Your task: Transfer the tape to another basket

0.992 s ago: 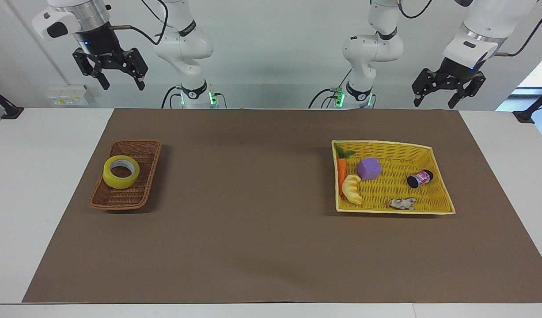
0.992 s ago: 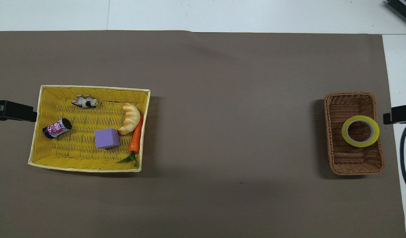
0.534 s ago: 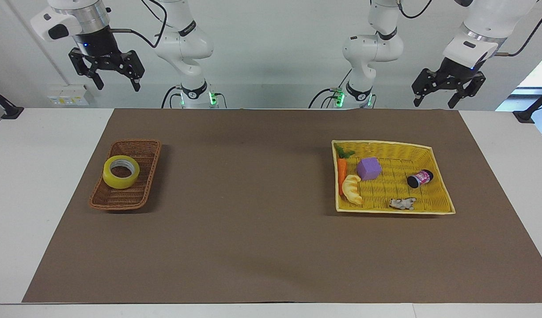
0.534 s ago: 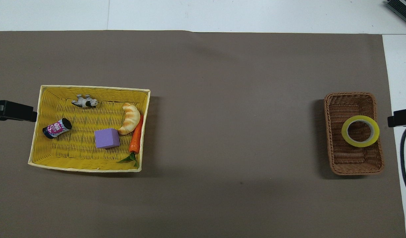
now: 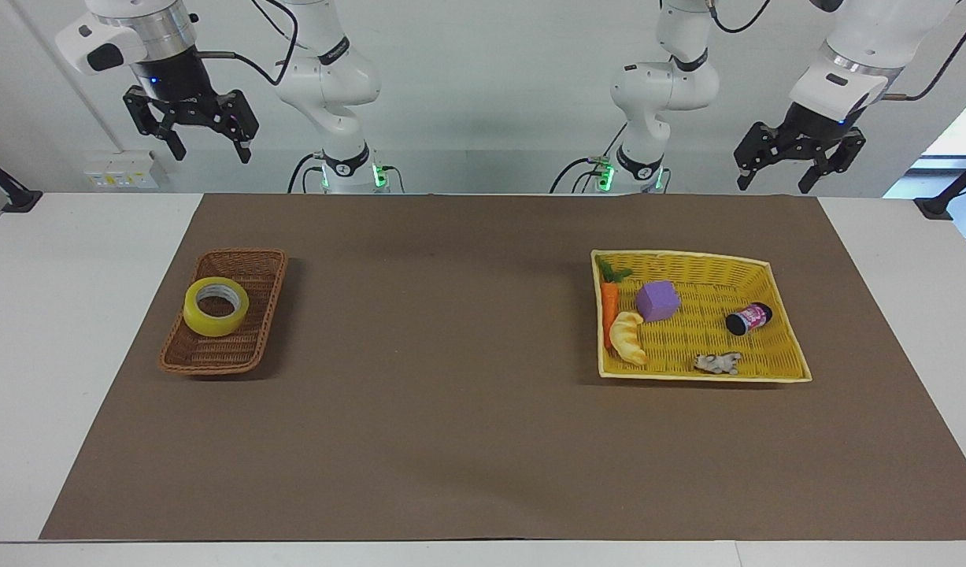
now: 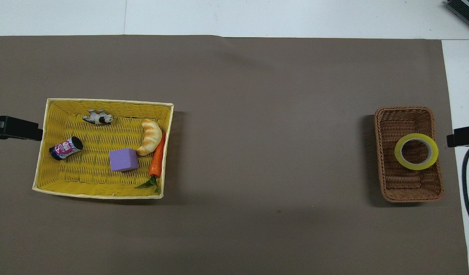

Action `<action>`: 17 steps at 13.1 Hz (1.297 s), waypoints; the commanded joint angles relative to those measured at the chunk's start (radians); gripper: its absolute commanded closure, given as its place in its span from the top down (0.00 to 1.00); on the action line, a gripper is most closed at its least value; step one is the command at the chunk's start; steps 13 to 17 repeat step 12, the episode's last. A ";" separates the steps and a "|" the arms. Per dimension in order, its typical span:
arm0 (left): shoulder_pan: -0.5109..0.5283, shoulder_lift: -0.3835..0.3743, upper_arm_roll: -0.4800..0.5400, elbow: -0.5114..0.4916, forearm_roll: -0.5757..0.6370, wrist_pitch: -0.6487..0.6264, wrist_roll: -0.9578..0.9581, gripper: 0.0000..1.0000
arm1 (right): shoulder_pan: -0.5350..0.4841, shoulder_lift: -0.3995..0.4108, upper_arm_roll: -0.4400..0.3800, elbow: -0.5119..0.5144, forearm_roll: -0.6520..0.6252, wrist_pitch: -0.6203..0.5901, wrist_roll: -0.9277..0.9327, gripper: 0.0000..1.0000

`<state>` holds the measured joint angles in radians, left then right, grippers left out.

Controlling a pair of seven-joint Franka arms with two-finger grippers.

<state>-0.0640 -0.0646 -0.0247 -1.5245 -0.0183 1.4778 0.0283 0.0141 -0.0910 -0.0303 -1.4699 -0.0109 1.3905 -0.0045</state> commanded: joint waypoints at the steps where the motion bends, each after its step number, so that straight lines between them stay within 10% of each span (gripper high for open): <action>1: 0.009 -0.006 -0.007 -0.005 0.015 -0.011 0.007 1.00 | -0.006 -0.024 0.000 -0.021 0.028 -0.014 -0.022 1.00; 17: 0.009 -0.006 -0.007 -0.005 0.015 -0.011 0.007 1.00 | -0.006 -0.024 -0.003 -0.026 0.042 -0.014 -0.014 1.00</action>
